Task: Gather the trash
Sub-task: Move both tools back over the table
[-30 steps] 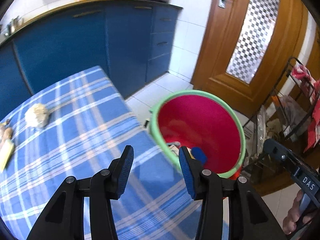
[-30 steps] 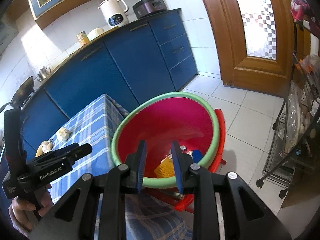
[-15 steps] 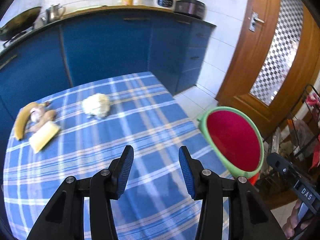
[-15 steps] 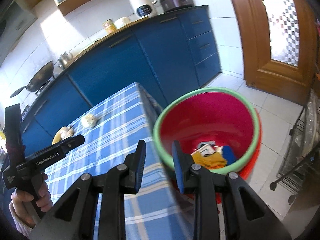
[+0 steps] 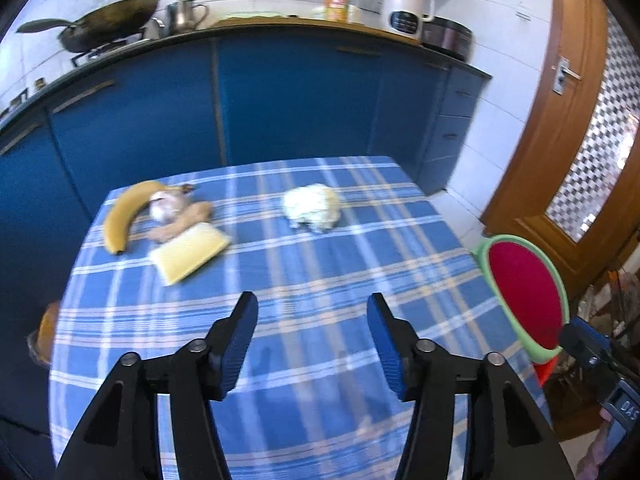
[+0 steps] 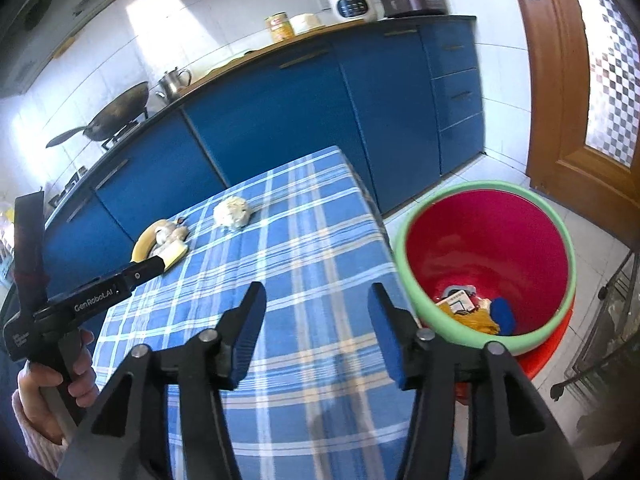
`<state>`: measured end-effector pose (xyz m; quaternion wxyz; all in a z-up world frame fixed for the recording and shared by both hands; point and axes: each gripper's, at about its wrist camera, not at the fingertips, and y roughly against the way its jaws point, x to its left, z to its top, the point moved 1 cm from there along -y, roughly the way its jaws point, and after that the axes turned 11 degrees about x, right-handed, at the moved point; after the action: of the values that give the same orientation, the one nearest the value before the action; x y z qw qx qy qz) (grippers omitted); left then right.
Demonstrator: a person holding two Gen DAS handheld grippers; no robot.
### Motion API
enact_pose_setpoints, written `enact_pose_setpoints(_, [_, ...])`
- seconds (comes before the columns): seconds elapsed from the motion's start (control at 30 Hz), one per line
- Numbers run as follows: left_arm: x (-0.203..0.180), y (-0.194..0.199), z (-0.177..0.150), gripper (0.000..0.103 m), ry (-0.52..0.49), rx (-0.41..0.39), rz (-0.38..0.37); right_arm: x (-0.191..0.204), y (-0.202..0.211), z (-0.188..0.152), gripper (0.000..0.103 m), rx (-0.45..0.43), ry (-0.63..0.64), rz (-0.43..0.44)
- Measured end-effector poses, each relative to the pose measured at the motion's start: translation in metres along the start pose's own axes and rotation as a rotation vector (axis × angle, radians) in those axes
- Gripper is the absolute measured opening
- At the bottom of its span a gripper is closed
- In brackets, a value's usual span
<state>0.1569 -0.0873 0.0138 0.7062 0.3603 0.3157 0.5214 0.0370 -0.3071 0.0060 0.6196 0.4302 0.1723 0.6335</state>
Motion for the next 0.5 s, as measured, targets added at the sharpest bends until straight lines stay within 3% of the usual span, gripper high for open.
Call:
enact_pose_setpoints(0.1, [0.018, 0.000, 0.002, 0.067, 0.013, -0.009, 0.044, 0.011, -0.004, 0.002, 0.058, 0.009, 0.018, 0.003])
enact_pose_setpoints(0.3, [0.059, -0.007, 0.014, 0.068, 0.034, 0.002, 0.097, 0.032, -0.016, 0.006, 0.060, 0.034, 0.049, 0.000])
enact_pose_setpoints(0.5, [0.092, -0.035, 0.032, 0.068, 0.032, 0.065, 0.113, 0.047, -0.032, 0.013, 0.060, 0.063, 0.057, 0.000])
